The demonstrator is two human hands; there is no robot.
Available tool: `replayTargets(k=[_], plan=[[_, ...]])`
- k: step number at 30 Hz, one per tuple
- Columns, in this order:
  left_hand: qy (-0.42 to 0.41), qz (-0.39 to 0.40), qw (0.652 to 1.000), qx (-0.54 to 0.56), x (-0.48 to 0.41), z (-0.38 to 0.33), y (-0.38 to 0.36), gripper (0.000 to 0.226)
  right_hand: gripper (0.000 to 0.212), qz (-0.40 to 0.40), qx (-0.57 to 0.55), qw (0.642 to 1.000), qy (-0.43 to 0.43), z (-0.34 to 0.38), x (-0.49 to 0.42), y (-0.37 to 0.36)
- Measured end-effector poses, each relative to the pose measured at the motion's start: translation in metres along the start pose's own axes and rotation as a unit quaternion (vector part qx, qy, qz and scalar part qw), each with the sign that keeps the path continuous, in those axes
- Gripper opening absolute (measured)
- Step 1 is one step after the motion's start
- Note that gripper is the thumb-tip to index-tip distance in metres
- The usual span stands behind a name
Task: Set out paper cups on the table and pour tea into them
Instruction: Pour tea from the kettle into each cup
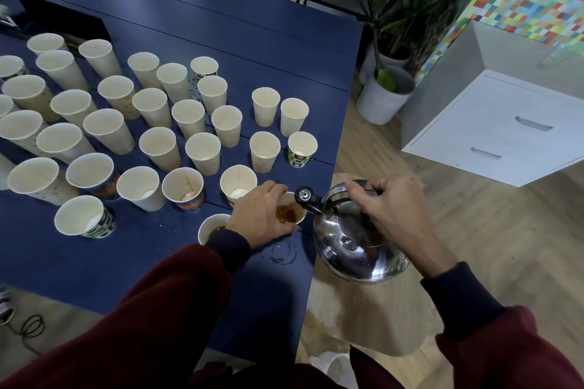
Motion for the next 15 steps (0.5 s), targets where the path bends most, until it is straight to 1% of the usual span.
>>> replayTargets(k=[6, 8, 11, 13, 15], plan=[[-0.010, -0.010, 1.000, -0.013, 0.003, -0.004, 0.009, 0.080, 0.055, -0.007, -0.019, 1.000, -0.006, 0.000, -0.002, 0.003], [-0.012, -0.043, 0.999, 0.005, 0.005, -0.004, 0.017, 0.076, 0.055, -0.016, -0.057, 0.998, -0.022, -0.002, -0.003, 0.008], [-0.003, -0.129, 0.991, 0.041, 0.010, 0.004, 0.041, 0.057, 0.060, -0.040, -0.102, 0.992, -0.057, -0.008, -0.007, 0.019], [0.016, -0.173, 0.984, 0.041, 0.011, 0.016, 0.057, 0.048, 0.063, -0.050, -0.113, 0.990, -0.062, -0.006, -0.011, 0.026], [0.046, -0.176, 0.983, 0.034, 0.009, 0.033, 0.063, 0.048, 0.064, -0.058, -0.119, 0.989, -0.058, 0.001, -0.014, 0.032]])
Point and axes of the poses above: each hand's wrist, its own x-axis away from the middle knuckle, its own y-axis out of the back of the hand, z = x × y, the point moved 10 cm from there along -x, towards the middle knuckle, and after that the axes turned 2 degrees about -z, right-handed, at the moved point
